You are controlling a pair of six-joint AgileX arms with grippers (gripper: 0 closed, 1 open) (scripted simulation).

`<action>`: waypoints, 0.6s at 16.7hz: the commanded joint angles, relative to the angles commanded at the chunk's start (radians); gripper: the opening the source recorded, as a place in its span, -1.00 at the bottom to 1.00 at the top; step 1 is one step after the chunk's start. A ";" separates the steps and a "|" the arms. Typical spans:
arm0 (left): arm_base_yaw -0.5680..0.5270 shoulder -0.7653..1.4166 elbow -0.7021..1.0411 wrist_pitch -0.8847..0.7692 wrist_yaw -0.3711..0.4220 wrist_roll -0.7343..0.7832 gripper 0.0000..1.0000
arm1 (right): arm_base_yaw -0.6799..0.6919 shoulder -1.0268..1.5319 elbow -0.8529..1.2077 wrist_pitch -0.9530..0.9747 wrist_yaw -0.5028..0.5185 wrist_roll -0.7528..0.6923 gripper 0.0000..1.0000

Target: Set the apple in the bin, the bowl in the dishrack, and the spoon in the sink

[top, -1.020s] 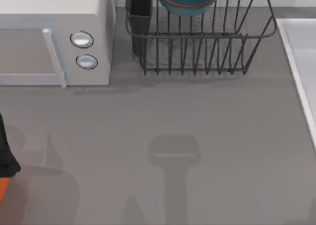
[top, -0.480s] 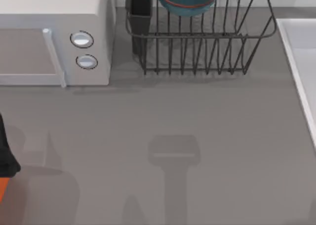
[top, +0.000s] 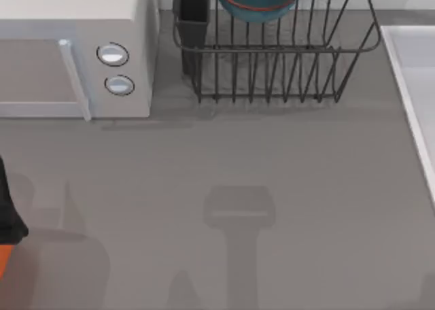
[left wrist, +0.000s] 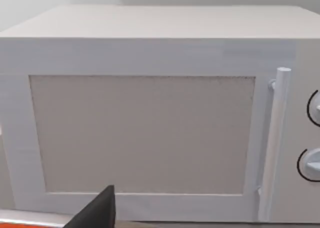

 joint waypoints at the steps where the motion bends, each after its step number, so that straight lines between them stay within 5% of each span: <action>1: 0.000 0.000 0.000 0.000 0.000 0.000 1.00 | -0.001 -0.012 0.024 -0.034 0.000 -0.004 -1.00; 10: 0.000 0.000 0.000 0.000 0.000 0.000 1.00 | -0.002 -0.159 0.249 -0.414 0.000 -0.001 -1.00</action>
